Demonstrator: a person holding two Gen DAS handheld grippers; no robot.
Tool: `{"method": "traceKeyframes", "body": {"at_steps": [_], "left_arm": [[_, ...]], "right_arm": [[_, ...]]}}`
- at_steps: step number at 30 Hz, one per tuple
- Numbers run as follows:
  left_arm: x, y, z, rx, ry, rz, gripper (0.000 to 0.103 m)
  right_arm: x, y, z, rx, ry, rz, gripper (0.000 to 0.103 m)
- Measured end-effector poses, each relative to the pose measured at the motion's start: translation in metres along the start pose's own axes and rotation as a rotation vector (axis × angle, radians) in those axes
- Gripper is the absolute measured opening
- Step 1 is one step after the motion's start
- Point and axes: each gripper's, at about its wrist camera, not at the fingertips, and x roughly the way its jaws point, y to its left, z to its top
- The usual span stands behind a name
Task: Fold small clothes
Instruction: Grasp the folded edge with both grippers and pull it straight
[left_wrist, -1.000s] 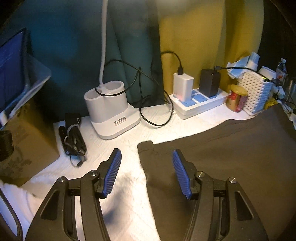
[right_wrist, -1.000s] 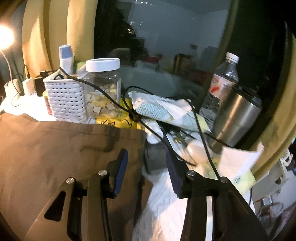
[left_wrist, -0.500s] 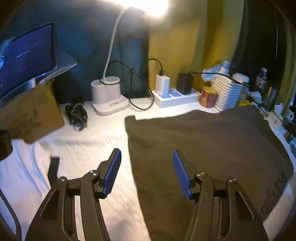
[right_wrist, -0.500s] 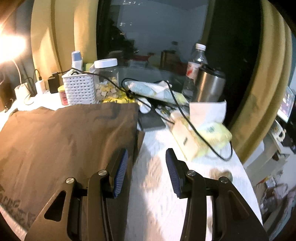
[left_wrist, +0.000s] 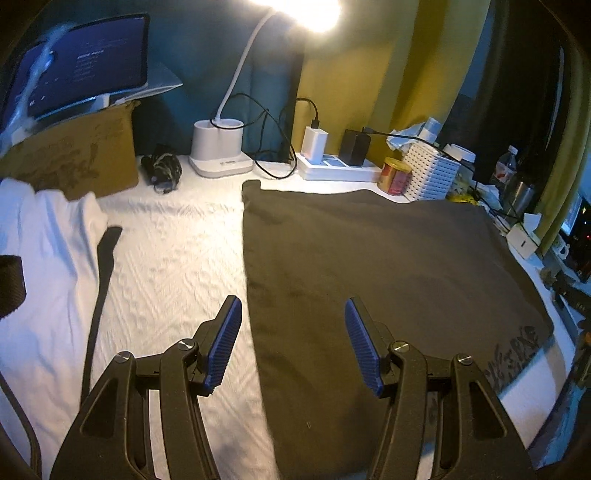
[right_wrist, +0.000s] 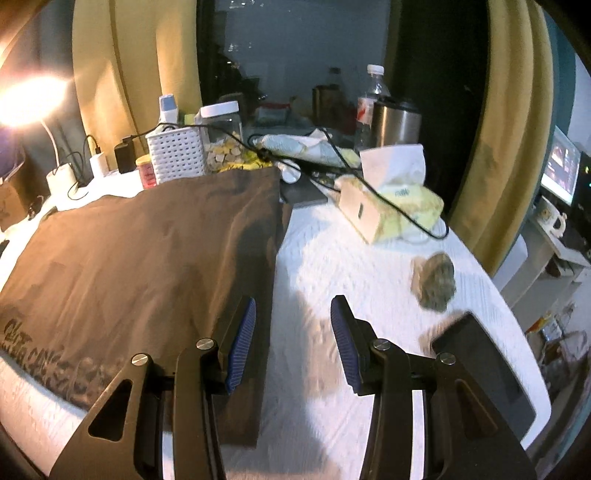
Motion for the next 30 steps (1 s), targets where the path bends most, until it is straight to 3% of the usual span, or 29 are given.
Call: {"method": "traceKeyframes", "body": {"at_steps": [13, 26, 28, 30], "left_arm": [[-0.018, -0.005, -0.061, 0.031, 0.124, -0.018, 0.058], [-0.018, -0.017, -0.078, 0.114, 0.157, 0.001, 0.057], [-0.017, -0.019, -0.078, 0.128, 0.162, -0.015, 0.045], [-0.016, -0.02, -0.077, 0.14, 0.159, -0.01, 0.044]], "right_arm": [[-0.011, -0.002, -0.049, 0.076, 0.055, 0.064, 0.045], [-0.003, -0.006, -0.063, 0.19, 0.103, 0.224, 0.045], [-0.003, -0.004, -0.063, 0.186, 0.094, 0.224, 0.045], [-0.002, -0.004, -0.063, 0.193, 0.096, 0.241, 0.039]]}}
